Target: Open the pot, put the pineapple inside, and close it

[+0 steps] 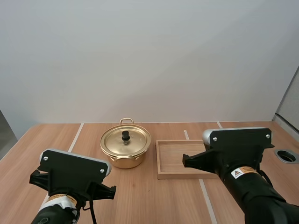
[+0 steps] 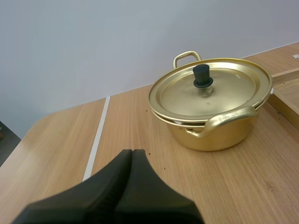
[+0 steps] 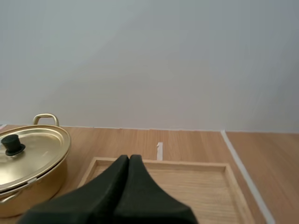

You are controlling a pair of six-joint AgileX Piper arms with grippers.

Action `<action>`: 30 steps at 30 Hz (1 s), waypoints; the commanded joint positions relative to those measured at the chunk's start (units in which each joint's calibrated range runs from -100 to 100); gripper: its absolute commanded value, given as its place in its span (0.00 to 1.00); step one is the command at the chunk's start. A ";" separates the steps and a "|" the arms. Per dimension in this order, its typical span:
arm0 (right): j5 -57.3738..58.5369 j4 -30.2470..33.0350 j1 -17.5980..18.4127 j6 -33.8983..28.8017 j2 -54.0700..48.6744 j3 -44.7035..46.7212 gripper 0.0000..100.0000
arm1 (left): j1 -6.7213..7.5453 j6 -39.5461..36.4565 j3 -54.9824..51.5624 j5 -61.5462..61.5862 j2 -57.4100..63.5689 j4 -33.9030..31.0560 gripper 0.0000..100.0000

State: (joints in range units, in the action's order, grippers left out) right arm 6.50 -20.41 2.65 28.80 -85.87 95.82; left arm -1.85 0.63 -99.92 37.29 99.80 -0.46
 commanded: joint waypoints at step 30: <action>24.85 13.83 -2.06 -14.66 -14.13 4.18 0.00 | -0.07 -0.51 -0.08 -1.57 0.20 -0.52 0.00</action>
State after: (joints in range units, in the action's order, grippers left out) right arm 31.20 -6.91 0.77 14.30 -99.49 100.00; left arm -1.85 0.63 -99.92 37.29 99.80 -0.46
